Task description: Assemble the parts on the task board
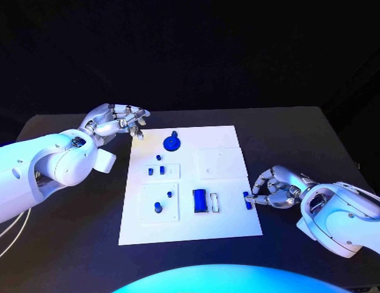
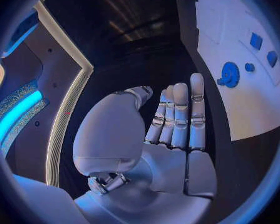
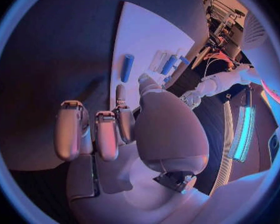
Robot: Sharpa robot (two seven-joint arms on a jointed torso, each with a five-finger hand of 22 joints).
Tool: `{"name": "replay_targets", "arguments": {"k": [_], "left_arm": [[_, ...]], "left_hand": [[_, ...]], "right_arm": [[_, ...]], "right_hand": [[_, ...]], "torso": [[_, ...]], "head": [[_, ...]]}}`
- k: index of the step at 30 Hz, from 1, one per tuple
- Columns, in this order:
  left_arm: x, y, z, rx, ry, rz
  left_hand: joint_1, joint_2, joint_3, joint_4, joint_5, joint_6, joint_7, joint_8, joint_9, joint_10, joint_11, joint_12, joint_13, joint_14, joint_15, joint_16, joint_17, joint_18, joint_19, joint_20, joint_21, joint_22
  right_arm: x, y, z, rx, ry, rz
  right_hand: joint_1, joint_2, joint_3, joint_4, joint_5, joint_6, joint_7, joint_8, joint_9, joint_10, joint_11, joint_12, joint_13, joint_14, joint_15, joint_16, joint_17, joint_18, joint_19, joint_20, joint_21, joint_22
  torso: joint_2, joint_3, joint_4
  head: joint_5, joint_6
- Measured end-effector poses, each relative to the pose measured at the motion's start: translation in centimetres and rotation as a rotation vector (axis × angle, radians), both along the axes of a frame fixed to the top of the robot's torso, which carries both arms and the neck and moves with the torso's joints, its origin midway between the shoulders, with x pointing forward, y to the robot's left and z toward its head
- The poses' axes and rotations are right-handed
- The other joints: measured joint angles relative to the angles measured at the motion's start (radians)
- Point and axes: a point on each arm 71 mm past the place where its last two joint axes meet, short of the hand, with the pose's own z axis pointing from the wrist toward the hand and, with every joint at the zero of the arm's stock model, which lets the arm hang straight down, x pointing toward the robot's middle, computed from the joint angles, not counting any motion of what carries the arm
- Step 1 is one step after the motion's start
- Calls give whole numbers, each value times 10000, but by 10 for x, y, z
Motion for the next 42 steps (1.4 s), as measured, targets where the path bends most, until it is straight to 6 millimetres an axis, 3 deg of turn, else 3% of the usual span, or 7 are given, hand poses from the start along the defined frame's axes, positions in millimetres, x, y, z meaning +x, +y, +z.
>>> {"name": "replay_targets", "arguments": {"k": [20, 23, 25, 26, 34, 41, 42], "left_arm": [[0, 2, 0, 3, 14, -14], [-1, 2, 0, 1, 15, -19], [-1, 2, 0, 0, 15, -23], [-1, 2, 0, 0, 16, -24], [-1, 1, 0, 1, 22, -31], [-1, 1, 0, 0, 25, -37], [-1, 1, 0, -1, 26, -39]], "left_hand": [[0, 0, 0, 0, 0, 0, 0, 0, 1, 1, -1, 0, -11, 0, 0, 0, -2, 0, 0, 0, 0, -12], [0, 0, 0, 0, 0, 0, 0, 0, 0, 1, -1, 0, -11, 0, 0, 0, -2, 0, 0, 0, 0, -12], [0, 0, 0, 0, 0, 0, 0, 0, 0, 1, -1, 0, -11, 0, 0, 0, -2, 0, 0, 0, 0, -12], [0, 0, 0, 0, 0, 0, 0, 0, 0, 1, -1, 0, -11, 0, 0, 0, -2, 0, 0, 0, 0, -12], [-41, 41, -29, 29, 0, 0, 0, 0, 1, 1, -1, 0, -10, 0, 0, 0, -3, 0, 0, 0, 0, -12], [-41, 41, -28, 29, 0, 0, 0, 0, 1, 1, -1, 0, -9, 0, 0, 0, 1, 0, 0, 0, 0, -11], [-41, 41, -28, 29, 0, 0, 0, 0, 1, 1, -1, 0, -9, 0, 0, 0, 4, -1, 0, 0, 0, -11]], "right_arm": [[3, 19, -21, -558, 345, 310], [5, 22, -23, -742, 228, 488], [6, 25, -24, -883, 135, 640], [7, 26, -24, -947, 88, 702], [10, 36, -22, -1315, -331, 1258], [12, 42, -21, -1589, -516, 1611], [12, 42, -20, -1620, -539, 1649]], "right_hand": [[-40, 40, 0, -1, 0, 269, -127, 263, 263, 128, -127, 180, -1, 37, -108, 77, -1, 0, 1, -78, 275, -2], [116, -34, 75, -52, 0, 258, -116, 260, 1895, 144, -143, 217, -1, 12, -132, 77, -1, 0, 1, -78, 275, -2], [491, -1, 252, -59, 0, 257, -115, 259, 2791, 144, -144, 217, -1, 0, -144, 78, 3, 0, 1, -151, 275, -3], [616, -26, 333, -54, -2, 256, -113, 259, 3027, 167, -167, 217, -1, 0, -144, 116, 6, 0, 2, -151, 275, -3], [1163, -143, 884, -10, -51, 276, -133, 183, 2982, 179, -178, 216, -1, 35, -180, 116, 7, 1, 2, -151, 275, -4], [1338, -252, 963, 39, -28, 238, -94, 225, 2455, 179, -177, 216, 6, 35, -180, 116, 6, 0, 2, -151, 224, -4], [1418, -279, 1030, 106, -28, 238, -94, 226, 2197, 179, -177, 216, 7, 35, -180, 116, 6, 0, 2, -151, 224, -4]], "torso": [[-2, -12, 7], [-3, -12, 7], [-2, -11, 6], [-2, -10, 6], [-1, -12, 7], [2, -19, 10], [2, -19, 10]], "head": [[80, -45], [80, -40], [74, -34], [73, -33], [33, -15], [17, 1], [17, 2]]}}
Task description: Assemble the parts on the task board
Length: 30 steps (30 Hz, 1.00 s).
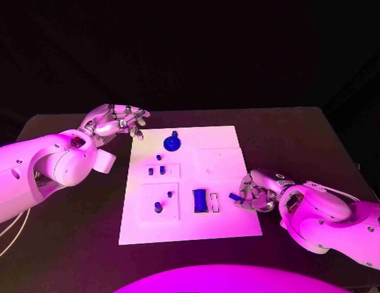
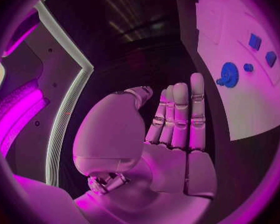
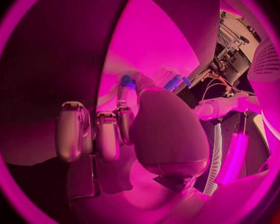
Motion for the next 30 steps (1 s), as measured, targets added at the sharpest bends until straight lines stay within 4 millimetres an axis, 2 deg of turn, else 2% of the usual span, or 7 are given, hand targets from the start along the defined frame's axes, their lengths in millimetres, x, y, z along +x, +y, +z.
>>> {"name": "replay_targets", "arguments": {"k": [3, 9, 11, 13, 15, 22, 30], "left_arm": [[0, 0, 0, 1, 1, 2], [0, 1, 0, 8, 5, 12], [0, 1, 0, 11, 8, 16], [0, 1, 0, 14, 12, 16], [0, 1, 0, 15, 14, 16], [0, 1, 0, 18, 23, 12], [-1, -2, 0, -6, 38, -59]], "left_hand": [[0, 0, 0, 0, 0, 0, 0, 0, 0, 0, 0, 0, 0, 0, 0, 0, 1, 1, 0, 0, 0, 0], [0, 0, 0, 0, 0, 0, 0, 0, 0, 0, 0, 0, 0, 0, 0, 0, 0, 1, 0, 0, 0, 1], [0, 0, 0, 0, 0, 0, 0, 0, 0, 0, 0, 0, -12, 0, 0, 0, 0, 1, 0, 0, 0, -15], [0, 0, 0, 0, 0, 0, 0, 0, 0, 0, 0, 0, -13, 0, 0, 0, 0, 1, 0, 0, 0, -15], [0, 0, 0, 0, 0, 0, 0, 0, 0, 0, 0, 0, -13, 0, 0, 0, 0, 1, 0, 0, 0, -15], [0, 0, 1, 0, 0, 0, 0, 0, 0, 0, 0, 0, -12, 0, 0, 0, -1, 0, 0, 0, 0, -15], [1, 0, 1, 0, 0, 0, 0, 0, 0, 0, 0, 0, -12, 0, 0, 0, -2, 1, 0, 0, 0, -14]], "right_arm": [[-1, 3, 1, -20, -53, 120], [-4, 5, 2, 252, 116, -45], [-6, 6, 4, 489, 287, -192], [-7, 8, 5, 826, 556, -371], [-8, 9, 6, 1118, 837, -572], [-8, 13, 12, 2313, 1770, -1368], [-9, 23, 9, 3003, 2616, -1696]], "right_hand": [[429, 8, 288, 288, -2, 31, -31, -22, -371, 0, 1, 0, 0, -36, -35, 0, -1, 0, 0, -70, 3, 0], [374, 127, 1343, 740, -10, 77, -106, -77, -371, 75, -71, 115, -1, -12, -59, 108, -1, 1, 0, -71, 362, -1], [188, 207, 1604, 910, -13, -19, -98, 33, -1589, 75, -71, 192, -1, -12, -59, 116, -1, 0, 0, -71, 412, -1], [-123, 182, 1966, 731, -12, -97, -87, 27, -2082, 75, -71, 197, -1, -12, -59, 116, -2, 1, 0, -70, 412, -1], [-516, 77, 2495, 261, -13, -133, -87, 55, -2067, 75, -71, 197, -1, -13, -58, 116, -2, 1, 0, -70, 412, -1], [-1069, -76, 2981, -225, -13, -155, -67, 152, -1847, 75, -70, 234, -2, -14, -56, 155, -2, 0, 0, -70, 468, 7], [-1642, -242, 3916, -1161, -51, -190, -32, 150, -1885, 74, -70, 272, -3, -16, -55, 155, -3, 1, 0, -69, 468, 6]], "torso": [[1, 0, 1], [3, 11, -3], [3, 13, -3], [3, 13, -7], [3, 13, -10], [3, 13, -12], [6, 8, -12]], "head": [[8, 1], [36, -6], [39, -8], [46, -9], [49, 4], [36, 13], [35, -21]]}}
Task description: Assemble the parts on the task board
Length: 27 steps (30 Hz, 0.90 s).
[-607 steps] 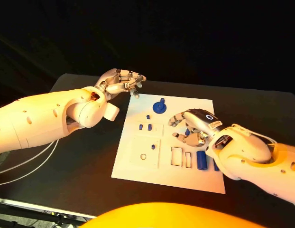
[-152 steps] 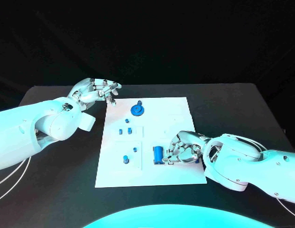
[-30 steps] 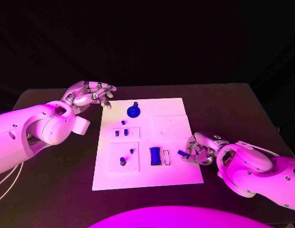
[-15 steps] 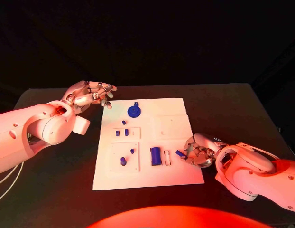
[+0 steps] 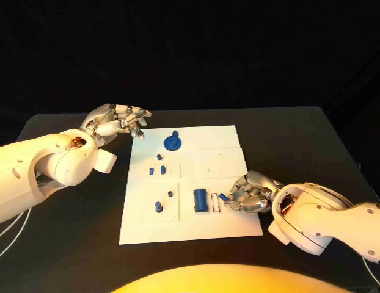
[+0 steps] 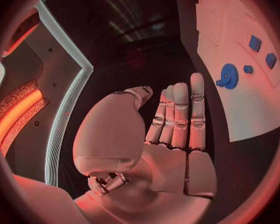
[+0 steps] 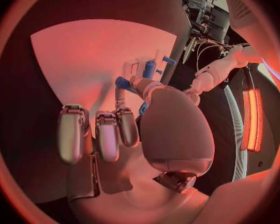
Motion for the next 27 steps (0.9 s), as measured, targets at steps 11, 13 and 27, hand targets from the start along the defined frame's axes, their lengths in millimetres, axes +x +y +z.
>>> {"name": "replay_targets", "arguments": {"k": [11, 13, 27], "left_arm": [[-2, -5, 1, -125, 88, -117], [-2, -6, 1, -143, 105, -134], [-3, -6, 0, -189, 198, -158]], "left_hand": [[0, 0, 0, 0, 0, 0, 0, 0, 0, 0, 0, 37, 1, 0, 0, 0, -1, 0, 0, 0, -40, -8], [0, 0, 0, 0, 0, 0, 0, 0, 0, 0, 0, 37, 1, 0, 0, 0, -1, 0, 0, 0, -40, -8], [0, 0, 0, 0, 37, -35, -35, 0, 0, 0, 0, 37, -7, 0, 0, 0, 8, 0, 0, 0, -40, -17]], "right_arm": [[2, 12, -5, 216, 376, -18], [3, 14, -6, 208, 407, -22], [7, 17, -10, 84, 500, -52]], "right_hand": [[-550, -28, 204, -269, -21, 33, -31, -3, -21, 0, 1, 41, -1, -1, 1, 0, -1, -1, 0, 0, 0, -1], [-767, -32, 16, -161, -19, 124, -58, -2, -21, 0, 1, 41, -2, -1, 1, 0, -1, -1, 0, 1, 0, -2], [-1766, -172, -1074, 599, -50, 245, -60, 75, 5, 0, 0, 40, -3, -2, 2, -1, -2, -1, 0, 1, -1, -3]], "torso": [[4, -1, 10], [5, -4, 11], [1, -4, 12]], "head": [[-2, -29], [-3, -31], [12, -49]]}}
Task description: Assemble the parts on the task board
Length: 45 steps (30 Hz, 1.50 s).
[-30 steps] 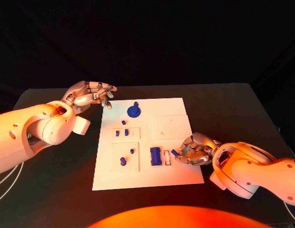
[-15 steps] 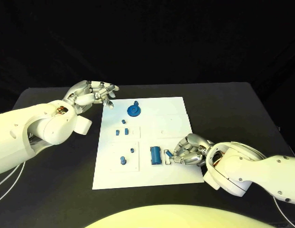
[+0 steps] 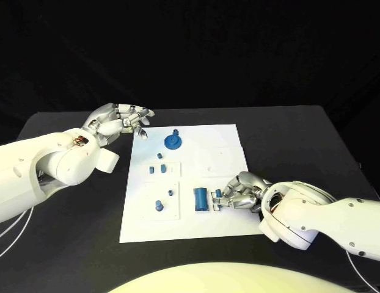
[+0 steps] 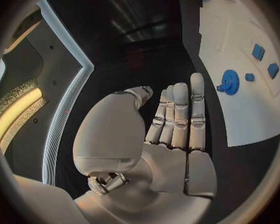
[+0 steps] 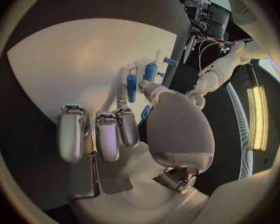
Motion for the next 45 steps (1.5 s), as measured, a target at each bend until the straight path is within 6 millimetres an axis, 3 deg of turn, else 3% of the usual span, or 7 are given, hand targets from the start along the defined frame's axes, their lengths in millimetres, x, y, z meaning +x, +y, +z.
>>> {"name": "replay_targets", "arguments": {"k": [22, 25, 27, 31, 38, 45], "left_arm": [[1, 2, -1, 52, 137, -12], [1, 2, -2, 58, 148, -9], [1, 2, -2, 61, 152, -8], [1, 2, -2, 66, 161, -7], [1, 3, -2, 69, 169, -9], [1, 3, -2, 71, 176, -12]], "left_hand": [[0, 0, 0, 0, 0, 0, 1, 0, 0, 0, 0, 0, -10, 0, 0, 0, -2, -1, 36, -36, 0, 1], [0, 0, 0, 0, 0, 0, 0, 0, 0, 0, 0, 0, -10, 0, 0, 0, -3, 0, 36, -36, 0, 1], [0, 0, 0, 0, 0, 0, 0, 0, 0, 0, 0, 0, -10, 0, 0, 0, -3, 0, 36, -36, 0, 2], [0, 0, 0, 0, 0, 0, 0, 0, 0, 0, 0, 0, -10, 0, 0, 0, -3, 0, 36, -36, 0, 1], [0, 0, 0, 0, 0, 0, 0, 0, 0, 0, 0, 0, -9, 0, 0, 0, -4, 0, 36, -35, 0, 2], [0, 0, 0, 0, 0, 0, 1, 0, 0, 0, 0, 0, -9, 0, 0, 0, -5, 0, 36, -36, 0, 2]], "right_arm": [[-3, 3, -1, -33, 190, 307], [-3, 3, 0, -31, 190, 306], [-3, 3, 0, -28, 186, 305], [-3, 2, 0, -26, 180, 299], [-4, 3, 0, -8, 171, 326], [-4, 2, 1, 7, 161, 346]], "right_hand": [[-88, 8, -330, 163, 0, 46, -46, -1, 47, 0, 0, 35, -1, 0, 1, 0, -1, 0, 0, 0, -38, -2], [181, 278, -326, 160, 0, 51, -51, 40, 59, 0, 0, 35, -1, -1, 1, 0, -2, 0, 0, 0, -38, -2], [516, 613, -181, 15, 0, 51, -52, 40, 59, 0, 0, 35, -1, -1, 1, 0, -2, 0, 0, 0, -38, -2], [764, 854, -6, -160, 0, 52, -52, 40, 70, 0, 1, 35, -2, -37, -35, -1, -2, 0, 0, 0, -38, -3], [851, 626, -57, -330, 0, 51, -52, 40, 72, 0, 0, 34, -2, 0, -71, -1, -2, 0, -1, -72, -38, -3], [514, 289, -323, -67, 0, 51, -52, 39, 72, 0, 0, 34, -2, 0, -71, -1, 7, 0, -1, -72, -38, -3]], "torso": [[-6, 15, -14], [-6, 15, -12], [-6, 16, -11], [-6, 11, -11], [-6, 10, -11], [-6, 6, -11]], "head": [[30, -58], [25, -61], [24, -62], [23, -62], [35, -50], [39, -37]]}}
